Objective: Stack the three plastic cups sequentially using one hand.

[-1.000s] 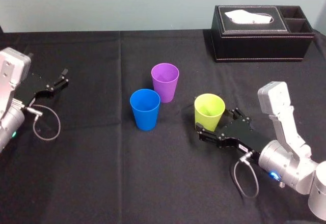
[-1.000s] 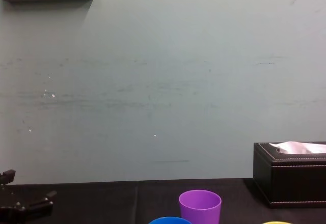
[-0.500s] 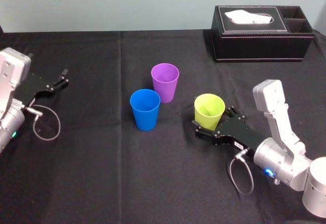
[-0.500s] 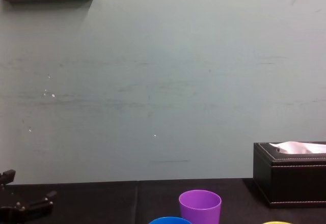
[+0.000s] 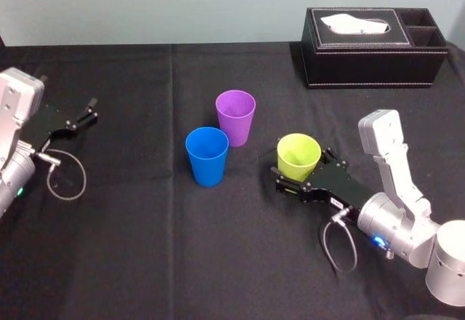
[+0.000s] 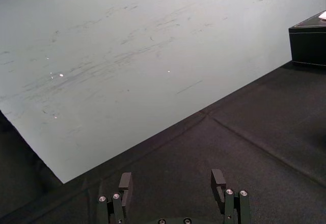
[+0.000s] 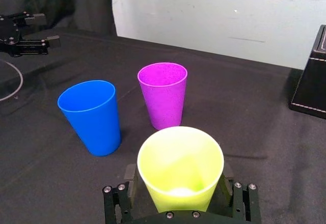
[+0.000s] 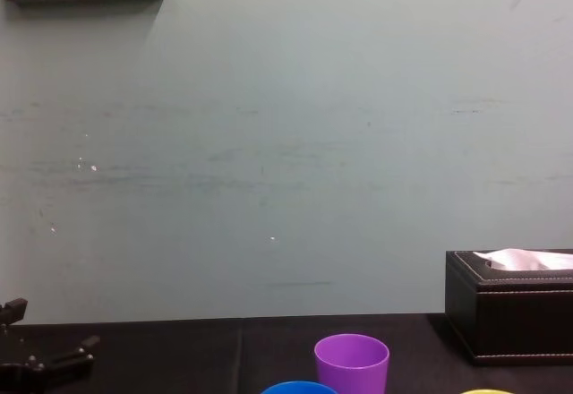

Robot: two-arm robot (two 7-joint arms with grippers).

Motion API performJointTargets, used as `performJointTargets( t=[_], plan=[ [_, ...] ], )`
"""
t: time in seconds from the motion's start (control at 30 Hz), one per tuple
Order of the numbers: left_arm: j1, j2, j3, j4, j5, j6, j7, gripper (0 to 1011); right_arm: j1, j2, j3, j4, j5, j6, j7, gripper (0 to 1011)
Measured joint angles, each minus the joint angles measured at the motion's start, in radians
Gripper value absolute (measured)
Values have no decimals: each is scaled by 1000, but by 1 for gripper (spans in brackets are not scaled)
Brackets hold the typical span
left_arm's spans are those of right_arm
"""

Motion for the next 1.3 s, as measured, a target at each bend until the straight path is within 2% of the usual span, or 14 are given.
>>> performJointTargets(
  t=[0.4, 0.8, 1.3],
  plan=[
    [0, 0, 0, 0, 0, 0, 0, 1010, 1, -1, -1, 1, -1, -1, 2, 998],
    [0, 0, 0, 0, 0, 0, 0, 1010, 0, 0, -1, 0, 0, -1, 1, 746],
    [0, 0, 0, 0, 0, 0, 0, 1010, -1, 2, 5, -5, 12, 3, 7, 732]
  ],
)
